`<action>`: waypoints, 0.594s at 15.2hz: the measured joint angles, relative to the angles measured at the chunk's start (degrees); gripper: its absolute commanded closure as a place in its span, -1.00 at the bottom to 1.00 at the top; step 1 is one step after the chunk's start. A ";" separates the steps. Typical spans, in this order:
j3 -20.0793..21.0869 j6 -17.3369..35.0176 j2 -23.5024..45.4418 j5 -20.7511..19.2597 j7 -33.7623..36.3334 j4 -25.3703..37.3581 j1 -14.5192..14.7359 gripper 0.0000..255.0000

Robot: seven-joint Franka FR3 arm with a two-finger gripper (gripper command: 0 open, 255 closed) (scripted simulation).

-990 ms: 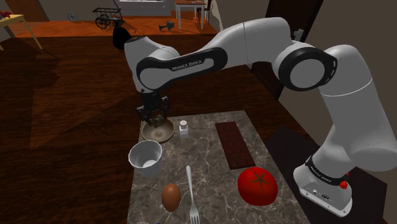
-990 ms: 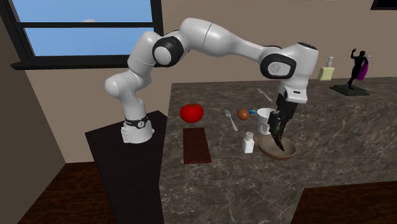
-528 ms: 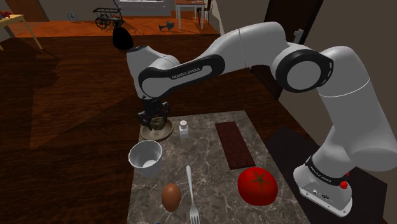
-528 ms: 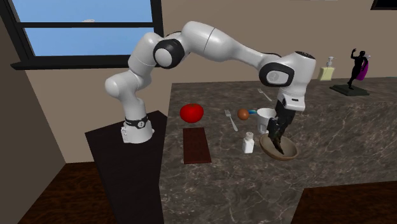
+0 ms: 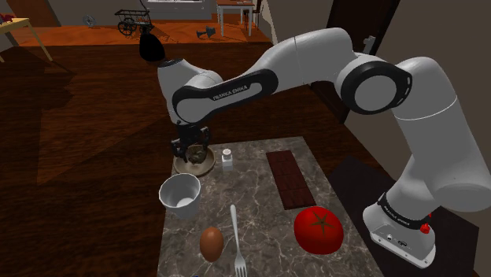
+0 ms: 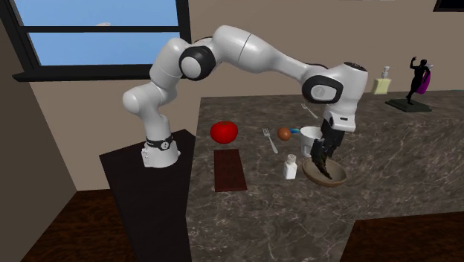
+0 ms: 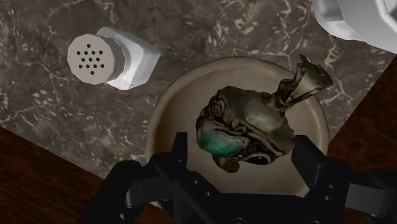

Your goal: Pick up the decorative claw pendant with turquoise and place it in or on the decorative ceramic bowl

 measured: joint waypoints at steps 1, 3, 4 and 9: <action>-0.06 0.13 0.05 -0.03 0.01 -0.19 -0.06 -1.00; -0.10 0.24 0.08 -0.06 0.03 -0.36 -0.09 -1.00; -0.11 0.26 0.08 -0.06 0.04 -0.38 -0.09 -1.00; 0.08 -4.80 -1.01 0.24 -0.17 3.68 0.12 -1.00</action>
